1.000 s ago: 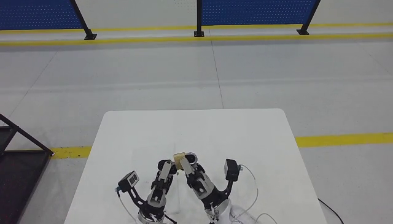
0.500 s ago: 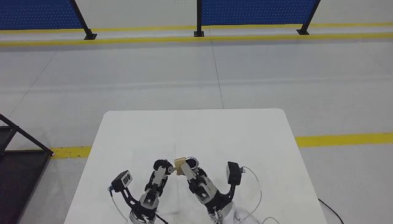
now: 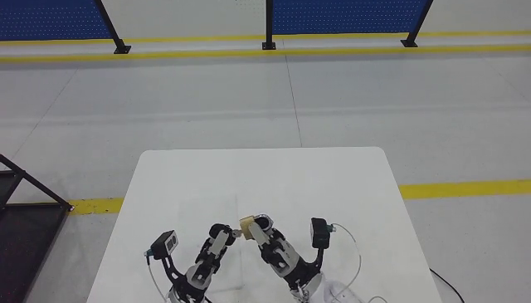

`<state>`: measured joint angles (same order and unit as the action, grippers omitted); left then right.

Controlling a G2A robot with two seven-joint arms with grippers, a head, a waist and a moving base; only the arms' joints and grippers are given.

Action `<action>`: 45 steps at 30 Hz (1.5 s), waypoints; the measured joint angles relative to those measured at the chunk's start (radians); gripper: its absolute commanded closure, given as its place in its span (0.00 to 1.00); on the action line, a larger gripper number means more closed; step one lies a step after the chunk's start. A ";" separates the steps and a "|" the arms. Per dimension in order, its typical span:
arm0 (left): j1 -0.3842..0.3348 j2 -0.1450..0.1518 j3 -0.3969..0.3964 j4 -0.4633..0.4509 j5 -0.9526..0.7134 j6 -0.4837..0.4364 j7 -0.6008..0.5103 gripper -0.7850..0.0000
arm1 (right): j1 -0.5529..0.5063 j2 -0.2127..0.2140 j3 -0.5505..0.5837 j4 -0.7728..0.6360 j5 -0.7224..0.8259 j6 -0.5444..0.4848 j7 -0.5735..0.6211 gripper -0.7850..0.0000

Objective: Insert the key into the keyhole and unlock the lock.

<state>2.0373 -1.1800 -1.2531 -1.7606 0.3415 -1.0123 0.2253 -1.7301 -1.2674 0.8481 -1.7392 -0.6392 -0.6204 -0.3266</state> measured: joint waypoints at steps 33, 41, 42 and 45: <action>-0.030 0.022 0.013 0.064 0.403 0.001 0.326 1.00 | 0.001 -0.002 -0.009 -0.005 -0.034 0.041 0.033 1.00; -0.036 -0.001 0.019 0.091 0.764 0.144 0.596 1.00 | 0.003 -0.002 -0.011 -0.007 -0.041 0.057 0.047 1.00; -0.038 -0.003 0.025 0.097 0.797 0.161 0.628 1.00 | 0.003 -0.002 -0.011 -0.007 -0.043 0.058 0.049 1.00; -0.051 -0.007 0.039 0.116 0.889 0.221 0.721 1.00 | 0.003 -0.001 -0.011 -0.008 -0.048 0.063 0.052 1.00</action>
<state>1.9863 -1.1869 -1.2142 -1.6448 1.2308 -0.7910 0.9467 -1.7272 -1.2688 0.8368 -1.7468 -0.6869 -0.5576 -0.2745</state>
